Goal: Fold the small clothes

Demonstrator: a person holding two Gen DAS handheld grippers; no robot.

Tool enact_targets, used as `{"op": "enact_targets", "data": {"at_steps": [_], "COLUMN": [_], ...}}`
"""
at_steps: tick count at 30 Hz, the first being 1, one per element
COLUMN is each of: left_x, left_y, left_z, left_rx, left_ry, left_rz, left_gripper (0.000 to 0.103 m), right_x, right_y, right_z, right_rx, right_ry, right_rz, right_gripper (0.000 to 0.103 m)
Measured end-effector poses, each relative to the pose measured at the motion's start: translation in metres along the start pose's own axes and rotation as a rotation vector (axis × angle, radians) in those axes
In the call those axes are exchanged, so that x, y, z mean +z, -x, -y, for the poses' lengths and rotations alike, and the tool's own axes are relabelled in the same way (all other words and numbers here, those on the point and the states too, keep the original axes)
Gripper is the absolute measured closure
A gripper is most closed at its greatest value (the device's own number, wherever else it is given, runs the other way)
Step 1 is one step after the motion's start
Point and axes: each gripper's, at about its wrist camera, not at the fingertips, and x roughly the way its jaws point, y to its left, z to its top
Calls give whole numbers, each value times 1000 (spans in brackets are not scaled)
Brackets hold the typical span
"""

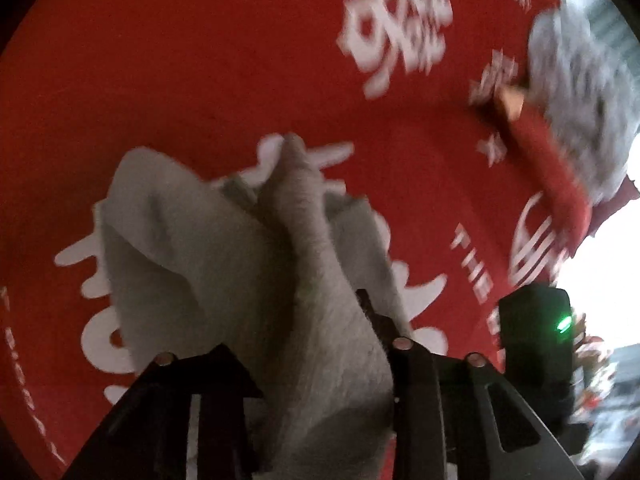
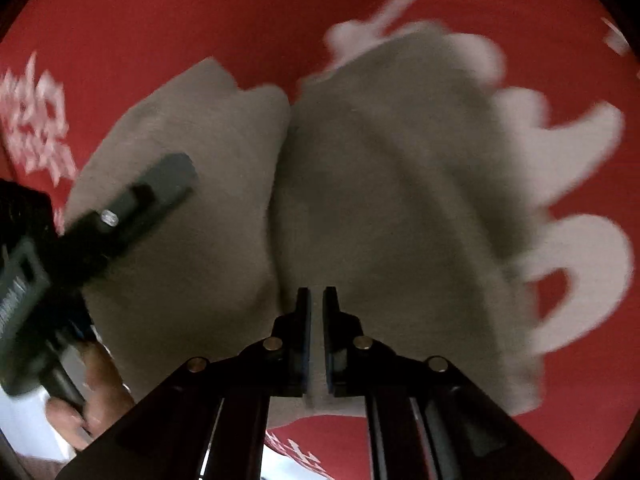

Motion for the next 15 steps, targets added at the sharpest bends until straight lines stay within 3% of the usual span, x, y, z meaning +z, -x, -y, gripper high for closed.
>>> {"op": "enact_targets", "data": {"at_steps": [3, 4, 5, 6, 7, 9, 11, 14, 15], "left_x": [-7, -10, -10, -11, -11, -7, -1, 0, -1], "left_y": [-3, 2, 8, 18, 29, 42, 52, 68, 73], "left_z": [16, 19, 20, 22, 25, 32, 41, 31, 18], "left_rx": [62, 63, 39, 6, -20, -33, -21, -20, 2], "left_ry": [-57, -73, -73, -69, -73, -115, -155, -123, -84], "left_rz": [-9, 11, 26, 56, 100, 139, 162, 205, 214], "left_gripper": [68, 57, 40, 35, 34, 34, 34, 34, 34], "right_x": [6, 8, 13, 17, 20, 26, 28, 38, 27], "right_y": [4, 5, 9, 8, 9, 8, 13, 17, 22], "right_z": [26, 31, 36, 37, 38, 39, 45, 47, 62], "right_rx": [48, 71, 85, 94, 103, 133, 133, 171, 192], "right_ry": [-89, -106, -116, -124, -131, -146, -158, -205, -226], "right_rz": [7, 15, 22, 29, 35, 39, 31, 48, 61], "right_gripper": [93, 93, 93, 93, 93, 82, 81, 80, 78]}}
